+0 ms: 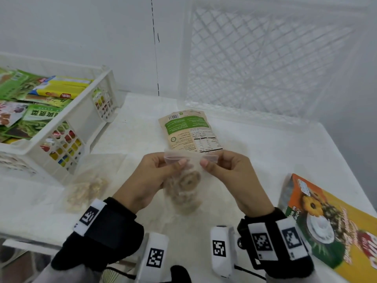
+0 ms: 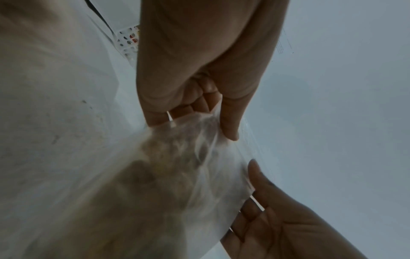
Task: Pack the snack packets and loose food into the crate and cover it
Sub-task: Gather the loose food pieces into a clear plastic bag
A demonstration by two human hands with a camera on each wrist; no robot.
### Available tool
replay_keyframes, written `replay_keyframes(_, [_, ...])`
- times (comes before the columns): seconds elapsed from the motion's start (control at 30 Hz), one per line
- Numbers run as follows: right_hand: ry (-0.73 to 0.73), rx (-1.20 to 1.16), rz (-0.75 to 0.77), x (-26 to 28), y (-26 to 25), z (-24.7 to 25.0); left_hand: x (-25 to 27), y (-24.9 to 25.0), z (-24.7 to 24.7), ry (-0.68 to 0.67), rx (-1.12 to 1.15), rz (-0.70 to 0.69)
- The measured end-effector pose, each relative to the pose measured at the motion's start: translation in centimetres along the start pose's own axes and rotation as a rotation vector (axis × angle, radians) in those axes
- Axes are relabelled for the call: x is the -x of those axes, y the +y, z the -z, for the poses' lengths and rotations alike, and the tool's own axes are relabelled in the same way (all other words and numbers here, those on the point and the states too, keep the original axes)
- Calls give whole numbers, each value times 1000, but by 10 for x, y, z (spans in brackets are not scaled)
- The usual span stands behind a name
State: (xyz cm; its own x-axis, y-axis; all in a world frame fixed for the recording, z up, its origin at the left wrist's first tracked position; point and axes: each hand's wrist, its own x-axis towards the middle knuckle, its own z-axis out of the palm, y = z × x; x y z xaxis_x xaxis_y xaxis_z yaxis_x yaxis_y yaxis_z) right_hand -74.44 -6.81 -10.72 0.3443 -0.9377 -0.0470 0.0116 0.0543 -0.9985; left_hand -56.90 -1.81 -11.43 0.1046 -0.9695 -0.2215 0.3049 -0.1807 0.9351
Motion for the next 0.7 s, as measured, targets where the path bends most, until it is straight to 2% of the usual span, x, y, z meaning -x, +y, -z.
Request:
replay_keyframes(0.2, [72, -67, 4, 0, 8, 0, 1, 4, 7, 92, -15, -80])
replay_keyframes(0.4, [138, 12, 26, 3, 15, 1, 5, 6, 16, 178, -48, -137])
replay_keyframes(0.6, [138, 93, 87, 5, 16, 0, 7, 6, 14, 209, -102, -173])
replay_keyframes(0.7, [106, 33, 55, 7, 16, -3, 9, 5, 12, 224, -154, -217])
